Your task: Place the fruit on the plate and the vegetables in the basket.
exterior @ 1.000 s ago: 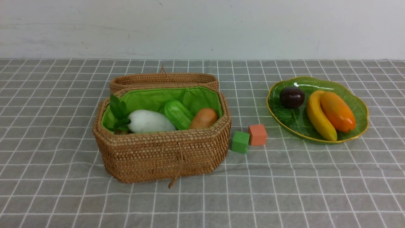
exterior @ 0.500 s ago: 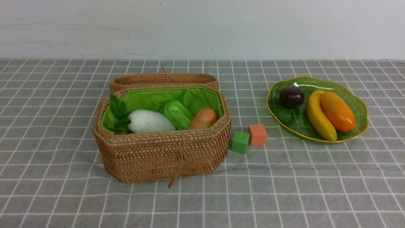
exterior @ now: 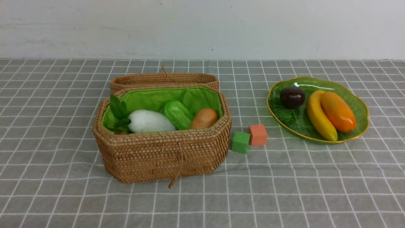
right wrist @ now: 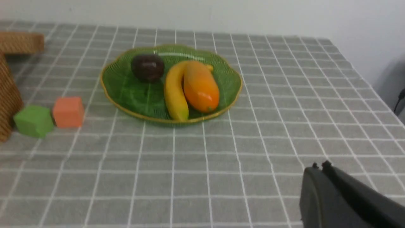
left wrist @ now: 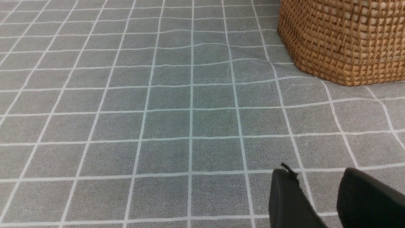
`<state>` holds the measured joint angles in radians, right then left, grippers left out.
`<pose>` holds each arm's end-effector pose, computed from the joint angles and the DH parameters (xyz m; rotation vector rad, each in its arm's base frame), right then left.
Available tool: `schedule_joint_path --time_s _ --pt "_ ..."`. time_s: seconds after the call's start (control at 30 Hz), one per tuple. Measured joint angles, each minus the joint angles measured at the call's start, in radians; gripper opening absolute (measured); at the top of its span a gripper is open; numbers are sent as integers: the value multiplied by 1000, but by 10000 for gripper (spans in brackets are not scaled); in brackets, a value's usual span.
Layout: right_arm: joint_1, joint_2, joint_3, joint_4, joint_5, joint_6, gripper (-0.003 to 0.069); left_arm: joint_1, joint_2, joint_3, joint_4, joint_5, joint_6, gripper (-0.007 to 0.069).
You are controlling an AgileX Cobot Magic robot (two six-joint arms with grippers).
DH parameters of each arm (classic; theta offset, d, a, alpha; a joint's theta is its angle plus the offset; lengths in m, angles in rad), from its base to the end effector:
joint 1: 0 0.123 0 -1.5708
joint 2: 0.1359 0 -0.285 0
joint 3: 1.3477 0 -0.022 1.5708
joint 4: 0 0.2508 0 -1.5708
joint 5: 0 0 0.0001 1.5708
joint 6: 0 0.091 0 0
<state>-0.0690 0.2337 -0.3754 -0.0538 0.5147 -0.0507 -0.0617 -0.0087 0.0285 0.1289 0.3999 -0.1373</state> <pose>0.0605 -0.0066 0.2786 -0.0081 1.8582 -0.1403 0.0522 0.0013 0.1685 0.0071 1.8999 -0.0069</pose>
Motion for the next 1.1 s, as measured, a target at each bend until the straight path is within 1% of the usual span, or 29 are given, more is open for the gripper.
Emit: schedule_joint_path --time_s 0.1,0.2,0.27,0.4,0.47,1.1 --pt "0 -130 219 -37 -104 0 -7 0 0 0 0 0 0 238" --pt "0 -218 322 -34 -157 0 -7 0 0 0 0 0 0 238" --pt "0 -241 373 -9 -175 0 -7 0 0 0 0 0 0 238" --pt "0 -244 398 54 -162 0 -7 0 0 0 0 -2 0 238" --pt "0 -244 398 60 -154 0 -7 0 0 0 0 -2 0 238" --pt "0 -244 395 65 -140 0 3 0 0 0 0 -2 0 239"
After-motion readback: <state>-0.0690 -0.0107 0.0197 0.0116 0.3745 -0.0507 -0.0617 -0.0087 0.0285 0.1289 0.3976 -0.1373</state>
